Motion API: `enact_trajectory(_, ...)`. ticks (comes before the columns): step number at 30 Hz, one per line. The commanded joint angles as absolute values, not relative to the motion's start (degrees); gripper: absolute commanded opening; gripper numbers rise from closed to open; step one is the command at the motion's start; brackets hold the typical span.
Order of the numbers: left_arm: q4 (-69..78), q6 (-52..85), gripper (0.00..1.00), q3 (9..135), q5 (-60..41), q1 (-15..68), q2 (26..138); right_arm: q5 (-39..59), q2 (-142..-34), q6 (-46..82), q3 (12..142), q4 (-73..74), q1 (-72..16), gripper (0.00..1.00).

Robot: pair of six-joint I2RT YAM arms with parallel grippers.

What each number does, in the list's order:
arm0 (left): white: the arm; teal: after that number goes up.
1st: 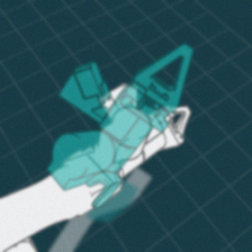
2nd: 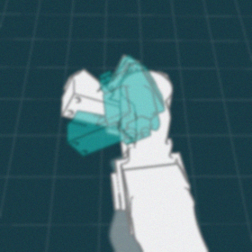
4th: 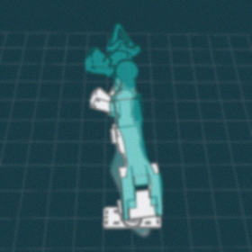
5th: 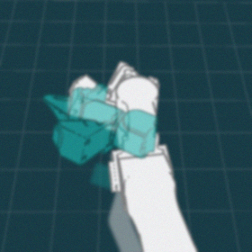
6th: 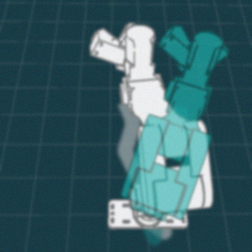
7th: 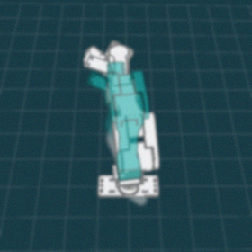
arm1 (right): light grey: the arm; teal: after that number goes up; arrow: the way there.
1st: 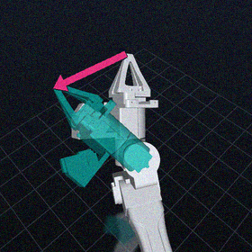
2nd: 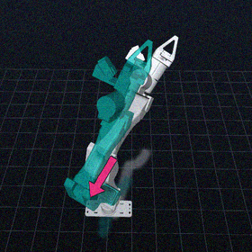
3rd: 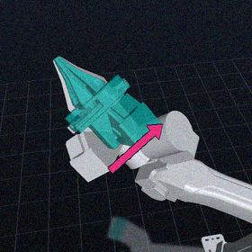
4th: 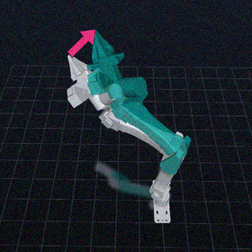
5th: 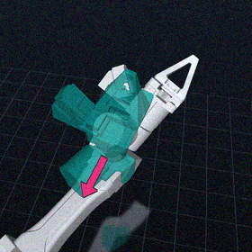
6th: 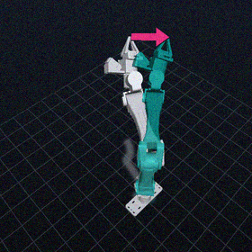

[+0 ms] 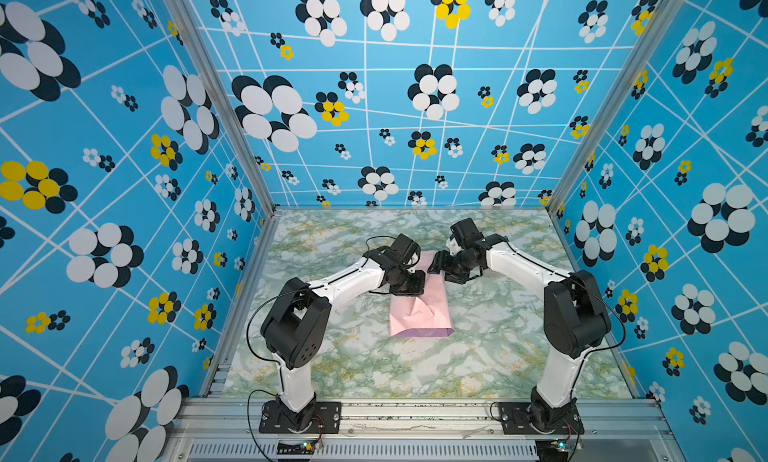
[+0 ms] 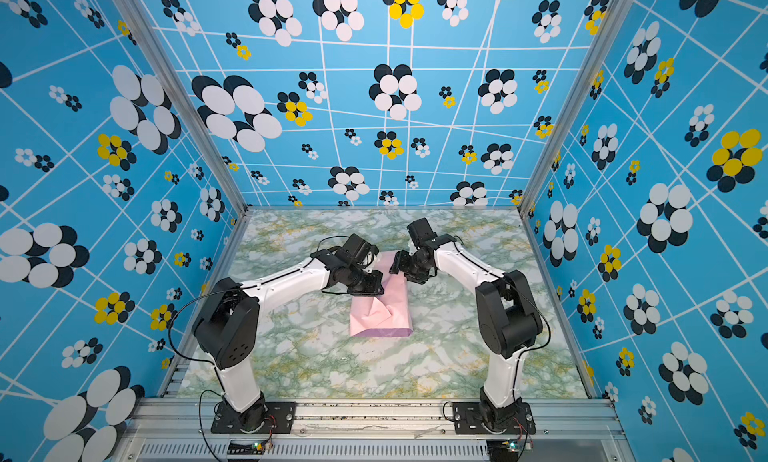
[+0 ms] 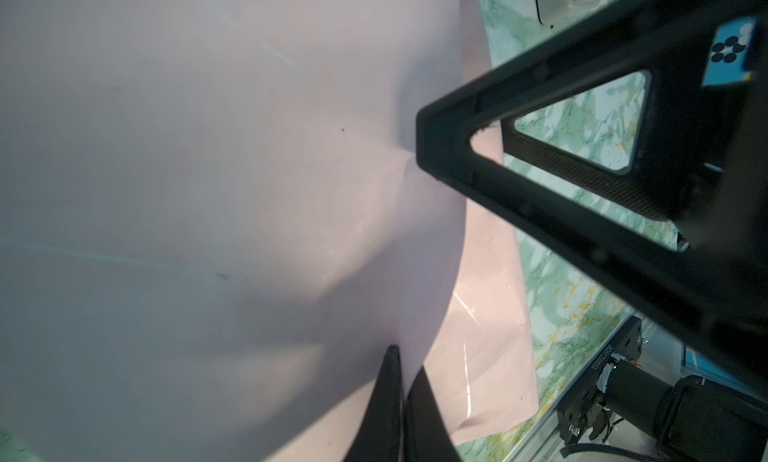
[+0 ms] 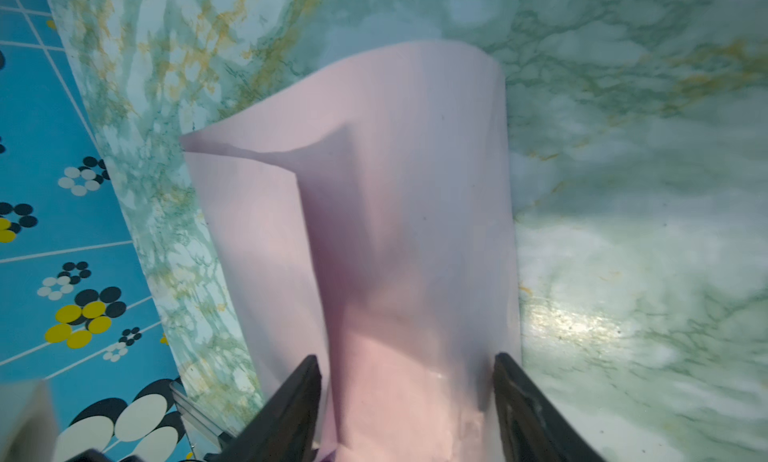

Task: Wrap the gift box in paper

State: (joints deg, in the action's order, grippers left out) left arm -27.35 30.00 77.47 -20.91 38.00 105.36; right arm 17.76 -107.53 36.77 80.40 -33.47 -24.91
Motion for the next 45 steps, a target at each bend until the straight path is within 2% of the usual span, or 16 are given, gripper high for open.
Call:
enact_trajectory(1,-28.5,29.3,0.19,79.9,-20.6,38.4,107.0,15.1,-109.4,35.3,80.7,-36.5,-25.2,0.6)
enact_trajectory(6,-29.0,29.7,0.5,80.6,-20.8,38.0,106.3,14.7,-110.4,35.5,80.0,-36.2,-25.2,0.51)
enact_trajectory(8,-28.1,30.7,0.59,80.3,-21.7,37.2,103.2,14.5,-110.4,35.6,79.7,-36.1,-25.2,0.49)
enact_trajectory(15,-22.9,38.8,0.68,71.8,-21.1,29.7,94.0,14.4,-109.5,35.7,79.0,-35.8,-25.2,0.47)
enact_trajectory(21,-16.1,43.3,0.7,59.3,-24.3,22.8,93.0,16.0,-109.2,36.4,78.9,-34.4,-25.1,0.47)
enact_trajectory(34,2.2,50.5,0.67,55.2,-32.0,26.4,97.7,18.0,-107.8,38.1,78.0,-32.2,-25.2,0.49)
enact_trajectory(36,2.7,51.3,0.66,55.4,-31.7,27.0,97.7,18.3,-107.1,38.3,78.1,-32.2,-25.2,0.52)
enact_trajectory(40,0.4,51.2,0.64,56.6,-29.2,27.9,97.6,19.6,-104.7,39.0,77.8,-31.5,-24.8,0.66)
enact_trajectory(45,-5.3,49.2,0.64,59.3,-25.9,28.9,98.0,22.7,-101.0,39.7,75.7,-29.7,-23.9,0.71)
